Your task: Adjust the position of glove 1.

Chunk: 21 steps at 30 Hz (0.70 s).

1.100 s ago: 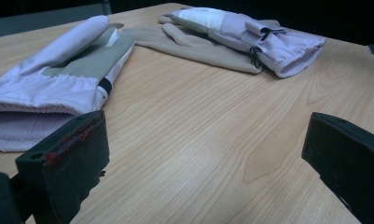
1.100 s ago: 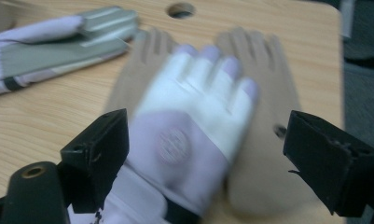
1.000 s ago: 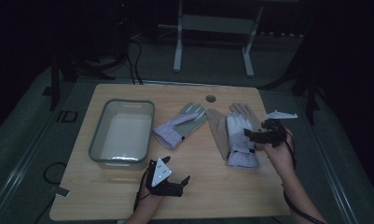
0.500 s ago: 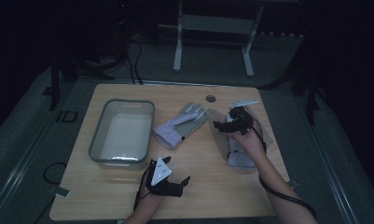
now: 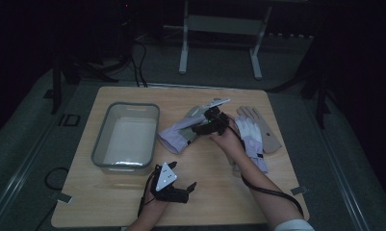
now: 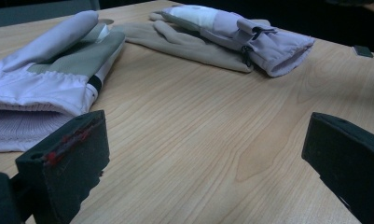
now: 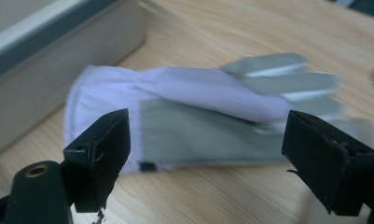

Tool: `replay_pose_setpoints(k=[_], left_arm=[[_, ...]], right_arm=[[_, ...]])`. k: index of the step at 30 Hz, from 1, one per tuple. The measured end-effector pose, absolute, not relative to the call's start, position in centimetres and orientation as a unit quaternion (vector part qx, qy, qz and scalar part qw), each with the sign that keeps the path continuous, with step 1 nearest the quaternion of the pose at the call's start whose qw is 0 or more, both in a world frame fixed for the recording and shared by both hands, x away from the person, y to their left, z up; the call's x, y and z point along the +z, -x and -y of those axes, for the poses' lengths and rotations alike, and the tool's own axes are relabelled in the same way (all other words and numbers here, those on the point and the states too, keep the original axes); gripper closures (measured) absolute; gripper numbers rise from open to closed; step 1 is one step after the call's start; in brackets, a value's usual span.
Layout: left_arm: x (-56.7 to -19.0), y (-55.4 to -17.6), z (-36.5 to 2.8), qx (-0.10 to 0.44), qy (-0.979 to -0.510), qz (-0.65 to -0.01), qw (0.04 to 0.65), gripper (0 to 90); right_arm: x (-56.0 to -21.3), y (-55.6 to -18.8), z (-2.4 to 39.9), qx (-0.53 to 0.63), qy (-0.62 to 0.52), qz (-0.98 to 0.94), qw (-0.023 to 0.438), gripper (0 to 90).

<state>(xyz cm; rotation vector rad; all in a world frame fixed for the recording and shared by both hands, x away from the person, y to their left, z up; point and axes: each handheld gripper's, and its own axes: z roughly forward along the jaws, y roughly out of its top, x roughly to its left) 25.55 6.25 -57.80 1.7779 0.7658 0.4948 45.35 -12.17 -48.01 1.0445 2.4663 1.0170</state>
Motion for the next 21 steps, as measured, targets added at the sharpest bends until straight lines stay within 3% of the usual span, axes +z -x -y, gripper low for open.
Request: replay_pose_setpoints(k=[9, 12, 20, 21], left_arm=[[-57.8, -25.6, -6.3, 0.206, -0.75, -0.32, 0.541, 0.9], [-57.8, -25.6, -6.3, 0.205, -0.75, -0.32, 0.541, 0.9], [-57.8, -25.6, -6.3, 0.205, -0.749, -0.321, 0.542, 0.9], [-57.8, -25.6, -6.3, 0.205, -0.749, -0.321, 0.542, 0.9]], right_arm=[[-51.2, -45.7, 7.4, 0.338, -0.354, -0.866, 0.103, 22.4], [-52.7, -46.2, 6.4, 0.313, -0.361, -0.871, 0.113, 27.9], [-54.8, -46.7, 6.0, 0.285, -0.361, -0.877, 0.14, 47.6], [-54.8, -46.7, 5.9, 0.283, -0.356, -0.88, 0.139, 54.6]])
